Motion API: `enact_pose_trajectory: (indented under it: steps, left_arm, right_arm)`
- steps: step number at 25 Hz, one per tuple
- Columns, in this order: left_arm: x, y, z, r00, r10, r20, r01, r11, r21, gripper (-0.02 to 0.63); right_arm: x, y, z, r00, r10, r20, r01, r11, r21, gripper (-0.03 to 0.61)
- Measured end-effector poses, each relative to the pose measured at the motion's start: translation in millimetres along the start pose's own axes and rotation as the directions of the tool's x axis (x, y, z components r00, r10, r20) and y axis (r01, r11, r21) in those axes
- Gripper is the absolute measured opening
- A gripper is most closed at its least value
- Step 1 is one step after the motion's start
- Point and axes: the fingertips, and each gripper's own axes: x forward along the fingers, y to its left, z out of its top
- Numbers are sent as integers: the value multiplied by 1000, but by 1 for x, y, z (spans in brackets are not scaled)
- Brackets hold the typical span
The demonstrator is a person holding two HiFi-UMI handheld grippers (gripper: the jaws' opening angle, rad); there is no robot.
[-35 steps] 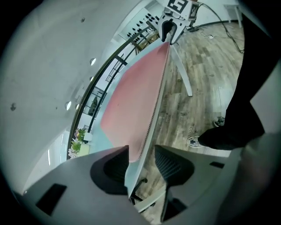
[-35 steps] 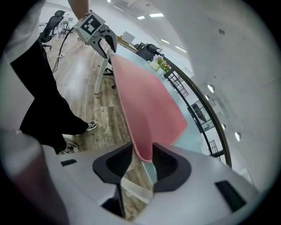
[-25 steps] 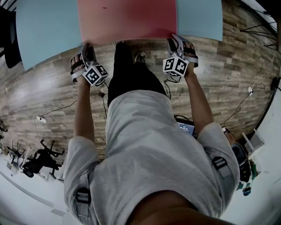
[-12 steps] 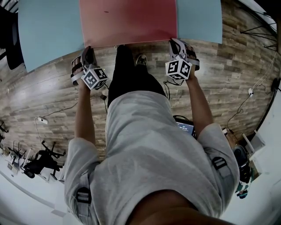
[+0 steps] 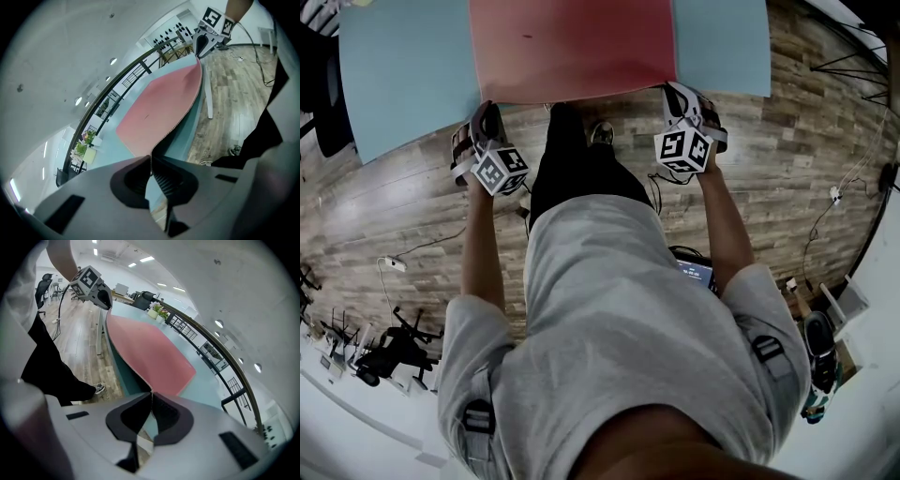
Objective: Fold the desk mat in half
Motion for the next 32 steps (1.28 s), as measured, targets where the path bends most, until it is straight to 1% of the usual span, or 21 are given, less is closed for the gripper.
enact_pose_trajectory:
  steps: [5, 11, 20, 24, 28, 32]
  left_arm:
    - [10, 14, 9, 1000, -6, 13, 6, 1000, -1, 29]
    - [26, 25, 17, 999, -34, 17, 34, 999, -11, 29]
    - [56, 33, 25, 991, -135, 24, 136, 990, -27, 29]
    - [69, 37, 30, 980, -197, 32, 198, 979, -40, 29]
    - [81, 39, 29, 960, -278, 30, 280, 958, -64, 29]
    - [90, 41, 29, 942, -332, 39, 334, 939, -79, 29]
  right_arm:
    - [4, -12, 8, 1000, -14, -4, 14, 1000, 8, 21]
    - [14, -24, 15, 1000, -23, -21, 23, 999, 29, 21]
    - [38, -41, 18, 997, -6, -76, 11, 998, 65, 21]
    - [49, -44, 17, 993, 24, -117, -14, 996, 84, 21]
    - [63, -44, 17, 985, 74, -157, -57, 992, 115, 23]
    - [76, -44, 15, 974, 116, -195, -85, 983, 162, 23]
